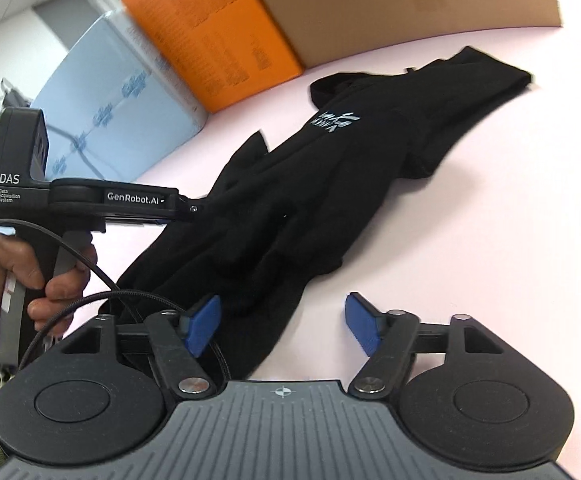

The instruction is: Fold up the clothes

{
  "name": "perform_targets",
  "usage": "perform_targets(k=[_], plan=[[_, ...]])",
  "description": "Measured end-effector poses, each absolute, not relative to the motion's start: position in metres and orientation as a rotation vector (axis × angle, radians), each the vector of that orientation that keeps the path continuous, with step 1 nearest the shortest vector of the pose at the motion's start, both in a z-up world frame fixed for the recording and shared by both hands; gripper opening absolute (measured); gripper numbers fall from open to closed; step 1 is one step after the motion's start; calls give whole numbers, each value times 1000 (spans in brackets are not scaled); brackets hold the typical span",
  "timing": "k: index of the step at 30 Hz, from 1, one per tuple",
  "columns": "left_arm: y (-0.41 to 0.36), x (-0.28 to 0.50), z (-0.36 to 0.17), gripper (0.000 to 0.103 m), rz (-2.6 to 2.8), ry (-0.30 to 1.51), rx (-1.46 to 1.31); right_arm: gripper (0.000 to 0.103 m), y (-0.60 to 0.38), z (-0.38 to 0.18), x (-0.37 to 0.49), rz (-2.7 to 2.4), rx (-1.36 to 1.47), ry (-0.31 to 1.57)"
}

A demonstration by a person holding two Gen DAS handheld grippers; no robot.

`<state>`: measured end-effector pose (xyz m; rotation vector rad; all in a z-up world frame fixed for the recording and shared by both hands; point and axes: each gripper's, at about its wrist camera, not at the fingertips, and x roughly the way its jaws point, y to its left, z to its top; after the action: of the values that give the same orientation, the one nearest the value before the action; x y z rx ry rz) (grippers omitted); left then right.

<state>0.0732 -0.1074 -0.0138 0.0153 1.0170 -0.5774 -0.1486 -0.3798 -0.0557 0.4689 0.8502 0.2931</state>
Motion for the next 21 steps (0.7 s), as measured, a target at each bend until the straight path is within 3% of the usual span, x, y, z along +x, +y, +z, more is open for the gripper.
perform_targets(k=[3, 8, 10, 17, 18, 19, 20, 21], plan=[[-107, 71, -8, 12, -595, 1010, -71, 69, -387, -58, -155, 274, 511, 836], [-102, 63, 19, 10, -643, 960, -204, 78, -388, -59, -155, 320, 572, 805], [-99, 56, 32, 10, -668, 935, -238, 88, -385, -57, -151, 345, 590, 803], [-73, 20, 52, 10, -726, 910, -287, 88, -385, -59, -128, 262, 609, 802], [-69, 17, 51, 10, -716, 913, -281, 75, -387, -60, -124, 250, 596, 786], [-64, 14, 50, 11, -702, 913, -276, 42, -389, -62, -119, 240, 581, 785], [-59, 11, 48, 11, -686, 913, -271, 25, -393, -64, -113, 235, 566, 799], [-54, 9, 45, 12, -667, 916, -272, 19, -396, -65, -106, 236, 559, 808]])
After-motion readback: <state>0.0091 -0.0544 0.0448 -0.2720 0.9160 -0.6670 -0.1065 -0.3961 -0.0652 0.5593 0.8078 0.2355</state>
